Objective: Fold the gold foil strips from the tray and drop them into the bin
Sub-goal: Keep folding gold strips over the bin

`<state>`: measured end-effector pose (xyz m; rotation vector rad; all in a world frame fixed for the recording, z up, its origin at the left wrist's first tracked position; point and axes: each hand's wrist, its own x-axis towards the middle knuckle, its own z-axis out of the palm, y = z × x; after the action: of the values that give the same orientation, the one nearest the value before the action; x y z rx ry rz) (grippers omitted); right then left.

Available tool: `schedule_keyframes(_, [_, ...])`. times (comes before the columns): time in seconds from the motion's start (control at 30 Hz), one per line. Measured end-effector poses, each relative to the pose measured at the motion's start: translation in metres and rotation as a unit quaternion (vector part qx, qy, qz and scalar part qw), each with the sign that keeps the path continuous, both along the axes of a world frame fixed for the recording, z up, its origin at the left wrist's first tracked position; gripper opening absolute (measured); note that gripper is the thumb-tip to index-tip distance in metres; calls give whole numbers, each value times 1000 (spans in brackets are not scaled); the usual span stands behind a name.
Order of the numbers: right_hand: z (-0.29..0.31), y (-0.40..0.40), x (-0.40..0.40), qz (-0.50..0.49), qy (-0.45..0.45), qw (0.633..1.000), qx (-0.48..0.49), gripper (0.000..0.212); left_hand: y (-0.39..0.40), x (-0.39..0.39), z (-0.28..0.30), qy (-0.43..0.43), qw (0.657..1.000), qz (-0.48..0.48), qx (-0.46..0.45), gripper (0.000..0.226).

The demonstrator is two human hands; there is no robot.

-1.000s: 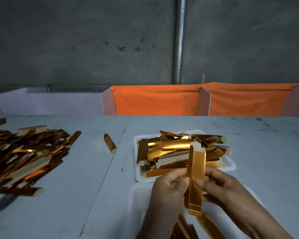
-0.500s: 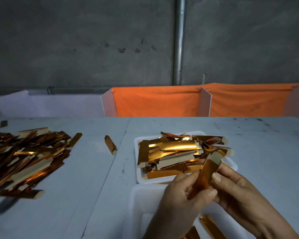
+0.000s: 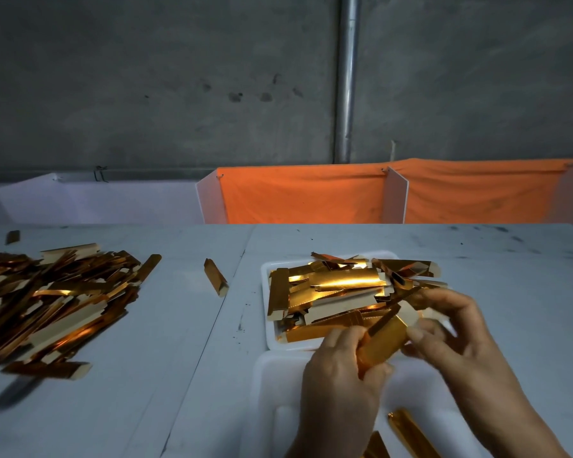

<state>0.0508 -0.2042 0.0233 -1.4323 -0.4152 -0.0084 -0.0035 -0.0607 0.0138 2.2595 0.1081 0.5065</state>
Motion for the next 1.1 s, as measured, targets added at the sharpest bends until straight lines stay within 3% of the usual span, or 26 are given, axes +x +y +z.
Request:
schedule_keyframes(0.2, [-8,4,-3,-103,-141,968,-179,34,-7,1,-10,-39,993,32,111,61])
schedule_keyframes(0.3, [-11,7,-1,-81,-85,975,-186,23,-6,-1,-6,-57,983,49,167,60])
schedule_keyframes(0.5, [-5,5,8,2,137,987,-83,13,-3,4,-11,-20,989,13,145,53])
schedule_keyframes(0.67, [-5,8,14,-21,196,975,-102,10,-4,11,-10,34,981,-12,193,53])
schedule_keyframes(0.8, [1,2,15,61,260,963,-36,12,-2,13,-16,34,980,0,198,54])
schedule_keyframes(1.1, [-3,5,15,69,262,959,-89,10,2,17,-19,63,972,-4,227,58])
